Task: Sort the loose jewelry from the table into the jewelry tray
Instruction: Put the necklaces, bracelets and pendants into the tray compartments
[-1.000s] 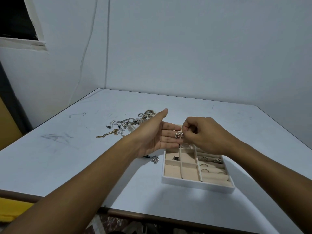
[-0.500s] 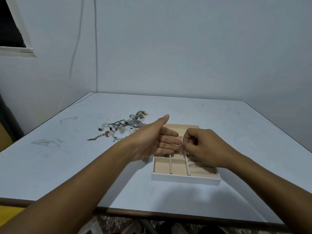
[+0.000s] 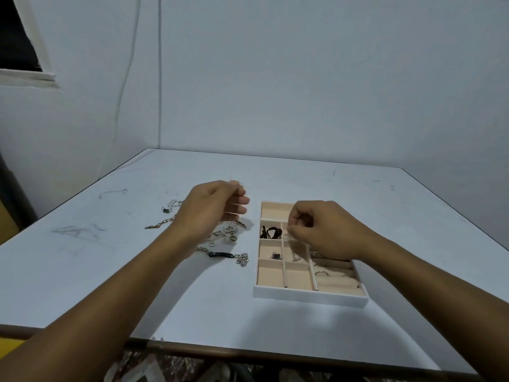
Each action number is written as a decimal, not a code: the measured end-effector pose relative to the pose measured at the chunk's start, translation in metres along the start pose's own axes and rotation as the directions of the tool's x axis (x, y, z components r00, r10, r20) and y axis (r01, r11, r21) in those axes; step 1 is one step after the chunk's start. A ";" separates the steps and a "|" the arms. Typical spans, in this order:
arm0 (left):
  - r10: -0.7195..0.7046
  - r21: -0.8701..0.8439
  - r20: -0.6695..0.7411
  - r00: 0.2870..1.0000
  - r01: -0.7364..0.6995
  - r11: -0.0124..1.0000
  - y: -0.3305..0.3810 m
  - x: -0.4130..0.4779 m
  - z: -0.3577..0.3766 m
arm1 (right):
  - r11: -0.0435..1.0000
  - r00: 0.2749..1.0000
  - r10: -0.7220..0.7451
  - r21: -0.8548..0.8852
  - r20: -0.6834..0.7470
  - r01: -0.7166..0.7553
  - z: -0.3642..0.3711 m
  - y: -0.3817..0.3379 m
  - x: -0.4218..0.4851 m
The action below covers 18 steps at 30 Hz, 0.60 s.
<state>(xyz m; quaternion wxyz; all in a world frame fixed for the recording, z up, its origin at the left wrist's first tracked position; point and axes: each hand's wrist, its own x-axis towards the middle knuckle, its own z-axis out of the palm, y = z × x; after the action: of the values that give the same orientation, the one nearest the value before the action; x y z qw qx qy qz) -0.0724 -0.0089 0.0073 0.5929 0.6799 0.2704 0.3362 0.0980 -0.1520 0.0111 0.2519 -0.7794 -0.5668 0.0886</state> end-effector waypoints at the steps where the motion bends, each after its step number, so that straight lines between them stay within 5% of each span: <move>1: 0.026 0.030 -0.018 1.000 -0.025 0.999 -0.002 0.001 -0.006 | 1.000 1.000 -0.010 -0.010 0.002 0.010 0.002 -0.004 0.008; 9: 0.136 0.397 -0.053 0.989 -0.104 0.912 -0.023 0.008 -0.039 | 0.987 0.998 -0.031 -0.158 0.053 0.039 0.027 -0.026 0.075; 18: 0.138 0.416 0.004 0.990 -0.127 0.901 -0.029 0.013 -0.039 | 0.887 0.999 -0.008 -0.461 0.049 0.030 0.058 -0.039 0.118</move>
<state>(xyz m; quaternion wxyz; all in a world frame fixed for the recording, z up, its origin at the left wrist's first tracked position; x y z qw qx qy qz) -0.0942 0.0296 -0.0167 0.4074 0.8028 0.2962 0.3191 0.0809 -0.0169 -0.0025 0.0472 -0.8092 -0.5847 -0.0335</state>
